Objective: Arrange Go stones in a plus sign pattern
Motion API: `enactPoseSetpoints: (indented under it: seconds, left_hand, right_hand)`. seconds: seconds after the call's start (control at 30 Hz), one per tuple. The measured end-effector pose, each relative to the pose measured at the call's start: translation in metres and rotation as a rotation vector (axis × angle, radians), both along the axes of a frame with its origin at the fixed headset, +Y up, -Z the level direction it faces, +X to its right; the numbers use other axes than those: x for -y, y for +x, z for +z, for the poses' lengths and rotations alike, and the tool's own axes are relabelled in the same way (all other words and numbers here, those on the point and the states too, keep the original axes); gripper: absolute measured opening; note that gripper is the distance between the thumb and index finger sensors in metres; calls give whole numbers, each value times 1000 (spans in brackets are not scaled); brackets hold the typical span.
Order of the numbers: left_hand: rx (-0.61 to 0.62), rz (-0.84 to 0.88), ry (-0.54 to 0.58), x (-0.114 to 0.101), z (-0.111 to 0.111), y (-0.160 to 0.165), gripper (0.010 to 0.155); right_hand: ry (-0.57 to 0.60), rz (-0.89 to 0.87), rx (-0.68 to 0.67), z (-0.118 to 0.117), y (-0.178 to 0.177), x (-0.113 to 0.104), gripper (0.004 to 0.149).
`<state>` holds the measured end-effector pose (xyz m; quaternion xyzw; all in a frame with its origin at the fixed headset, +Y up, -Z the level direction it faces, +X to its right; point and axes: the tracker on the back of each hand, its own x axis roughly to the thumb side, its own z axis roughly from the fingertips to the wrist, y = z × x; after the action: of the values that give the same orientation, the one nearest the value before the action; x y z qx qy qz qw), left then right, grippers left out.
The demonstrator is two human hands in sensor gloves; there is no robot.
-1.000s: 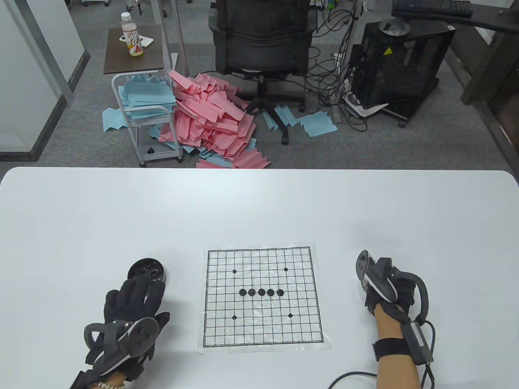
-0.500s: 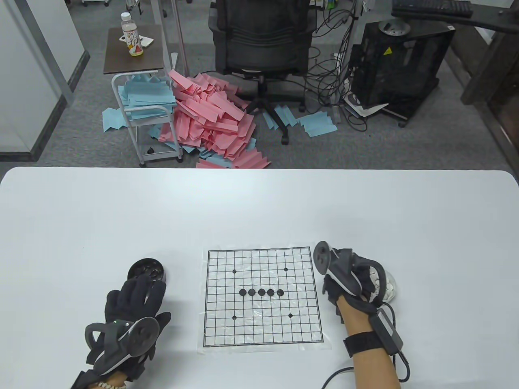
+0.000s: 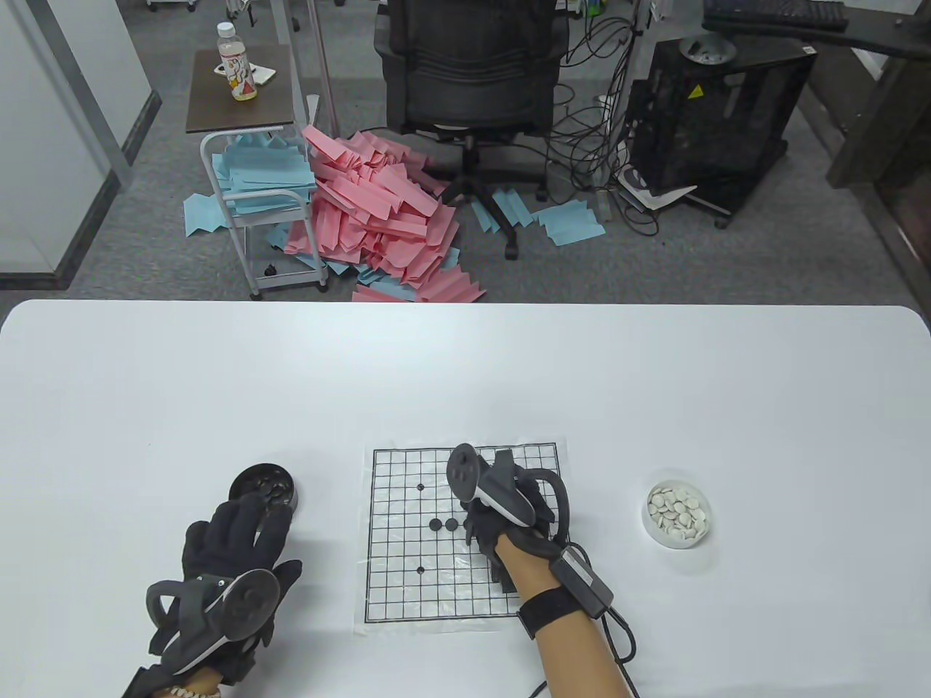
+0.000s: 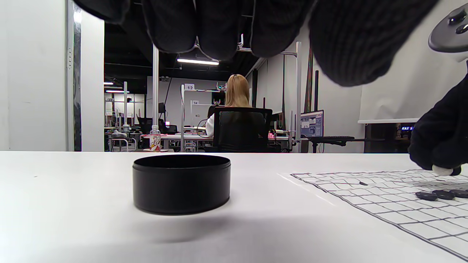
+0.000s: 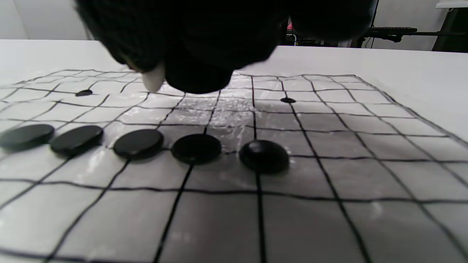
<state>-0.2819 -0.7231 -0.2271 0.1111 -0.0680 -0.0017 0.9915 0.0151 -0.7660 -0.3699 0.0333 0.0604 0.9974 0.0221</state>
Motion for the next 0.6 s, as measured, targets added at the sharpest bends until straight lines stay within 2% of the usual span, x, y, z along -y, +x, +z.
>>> enactPoseSetpoints:
  seconds: [0.23,0.6]
  left_hand:
    - [3,-6,2,1,0,1,76]
    - [3,-7,0,1,0,1,76]
  right_hand:
    - [-39,3,16,-2,-4,11,38]
    - [-18,47,27,0,-2,9,41]
